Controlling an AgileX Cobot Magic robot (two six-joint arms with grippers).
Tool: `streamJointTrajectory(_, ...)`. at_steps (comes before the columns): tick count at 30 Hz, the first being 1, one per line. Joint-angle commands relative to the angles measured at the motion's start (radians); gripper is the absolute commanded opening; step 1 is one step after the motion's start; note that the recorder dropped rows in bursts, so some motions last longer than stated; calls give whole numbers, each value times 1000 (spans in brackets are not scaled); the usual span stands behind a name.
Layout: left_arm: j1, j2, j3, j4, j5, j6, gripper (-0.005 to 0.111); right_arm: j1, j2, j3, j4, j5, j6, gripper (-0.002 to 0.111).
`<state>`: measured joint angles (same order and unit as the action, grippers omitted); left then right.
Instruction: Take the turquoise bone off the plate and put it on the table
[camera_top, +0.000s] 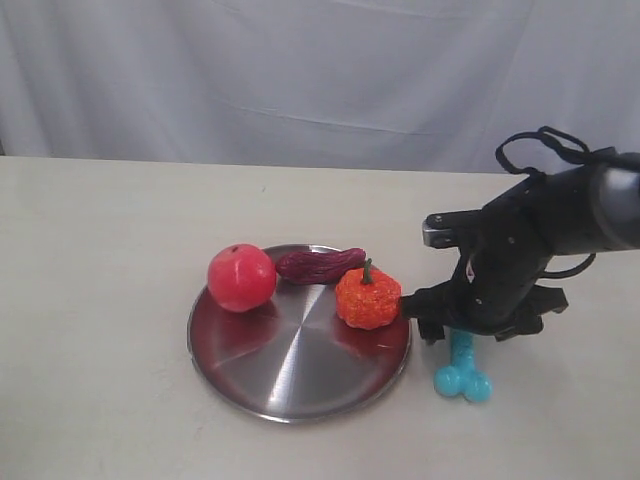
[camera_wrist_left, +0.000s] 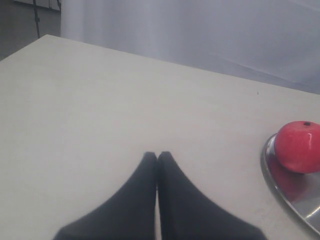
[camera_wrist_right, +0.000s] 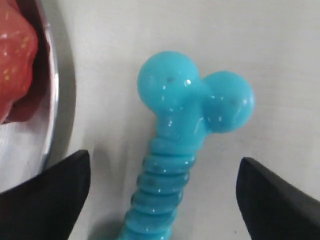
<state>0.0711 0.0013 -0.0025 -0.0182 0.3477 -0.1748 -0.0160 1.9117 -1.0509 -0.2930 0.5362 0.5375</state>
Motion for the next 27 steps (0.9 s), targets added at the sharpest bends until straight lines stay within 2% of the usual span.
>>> streamJointTrajectory(1,-5,-1,3,-3,-5,-2,0,-5,-82,-6,-4,48,8,76)
streamJointTrajectory(9,-5,-1,3,-3,-5,-2,0,-2,-351,-6,7,213,8,73)
streamJointTrajectory(11,-5,-1,3,-3,-5,-2,0,-2,-420,-6,23,288,-13,64)
streamJointTrajectory(20,-5,-1,3,-3,-5,-2,0,-2,-720,-4,89,643,-98,10)
streamJointTrajectory(23,-5,-1,3,-3,-5,-2,0,-2,-824,25,121,663,-98,-1)
streamJointTrajectory(27,-5,-1,3,-3,-5,-2,0,-2,-955,101,259,646,-195,0)
